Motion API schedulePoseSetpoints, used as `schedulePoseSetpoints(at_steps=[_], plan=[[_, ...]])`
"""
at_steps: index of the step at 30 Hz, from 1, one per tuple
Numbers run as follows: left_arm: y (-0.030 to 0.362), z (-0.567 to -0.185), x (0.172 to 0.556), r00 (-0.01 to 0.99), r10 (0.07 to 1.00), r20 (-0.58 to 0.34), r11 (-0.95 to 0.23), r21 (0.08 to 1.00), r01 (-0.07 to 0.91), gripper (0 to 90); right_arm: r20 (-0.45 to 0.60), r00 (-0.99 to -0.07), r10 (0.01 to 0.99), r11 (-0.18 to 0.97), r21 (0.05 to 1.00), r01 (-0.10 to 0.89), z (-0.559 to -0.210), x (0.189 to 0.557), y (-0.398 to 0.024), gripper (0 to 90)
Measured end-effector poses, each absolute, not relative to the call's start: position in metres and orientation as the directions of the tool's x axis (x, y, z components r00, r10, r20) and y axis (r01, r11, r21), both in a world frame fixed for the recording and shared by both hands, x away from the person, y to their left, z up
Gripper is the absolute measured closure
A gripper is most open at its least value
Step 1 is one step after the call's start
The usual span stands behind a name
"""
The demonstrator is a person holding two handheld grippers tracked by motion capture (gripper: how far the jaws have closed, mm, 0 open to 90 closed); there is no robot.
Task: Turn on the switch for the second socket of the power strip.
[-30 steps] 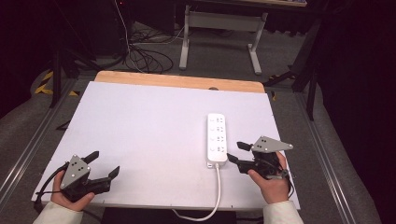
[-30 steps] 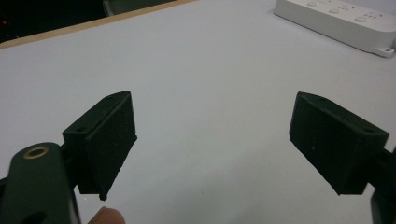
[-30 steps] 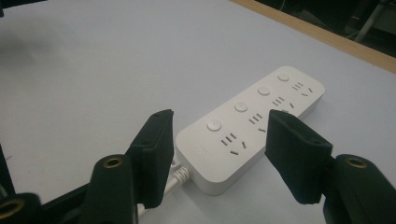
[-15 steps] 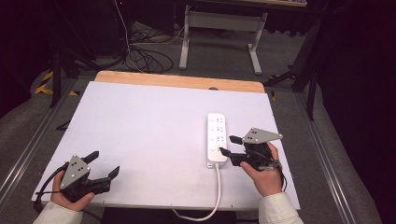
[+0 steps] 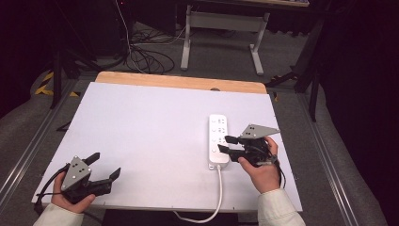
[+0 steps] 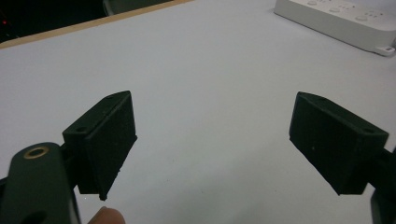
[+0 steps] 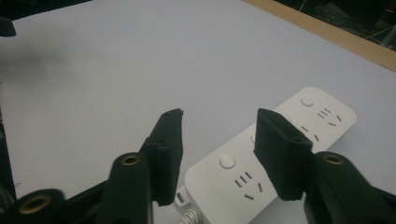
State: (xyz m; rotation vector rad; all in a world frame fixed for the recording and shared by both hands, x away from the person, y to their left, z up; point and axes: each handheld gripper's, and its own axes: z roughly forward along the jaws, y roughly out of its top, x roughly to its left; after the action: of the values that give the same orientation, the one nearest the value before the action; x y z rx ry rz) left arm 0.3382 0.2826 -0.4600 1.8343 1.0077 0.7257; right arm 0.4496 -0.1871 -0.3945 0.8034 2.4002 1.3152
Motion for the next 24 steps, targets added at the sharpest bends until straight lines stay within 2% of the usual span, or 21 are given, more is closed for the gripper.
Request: schedulePoseSetpoints(at_steps=[1, 10, 14, 24], plan=[[0.283, -0.46, 0.338, 0.498, 0.864, 0.069, -0.269, 0.9, 0.343, 15.3, 0.014, -0.803, 0.596, 0.428, 0.84, 0.333, -0.394, 0.45, -0.187, 62.1], [0.283, -0.46, 0.338, 0.494, 0.867, 0.066, -0.266, 0.9, 0.346, 15.3, -0.008, -0.787, 0.617, 0.482, 0.794, 0.37, -0.395, 0.464, -0.174, 83.6], [0.283, -0.46, 0.339, 0.492, 0.868, 0.065, -0.264, 0.9, 0.347, 15.3, -0.027, -0.777, 0.629, 0.506, 0.773, 0.382, -0.397, 0.471, -0.167, 89.2], [0.284, -0.46, 0.339, 0.489, 0.87, 0.067, -0.265, 0.899, 0.349, 15.3, -0.031, -0.755, 0.655, 0.526, 0.736, 0.426, -0.412, 0.492, -0.158, 90.0]])
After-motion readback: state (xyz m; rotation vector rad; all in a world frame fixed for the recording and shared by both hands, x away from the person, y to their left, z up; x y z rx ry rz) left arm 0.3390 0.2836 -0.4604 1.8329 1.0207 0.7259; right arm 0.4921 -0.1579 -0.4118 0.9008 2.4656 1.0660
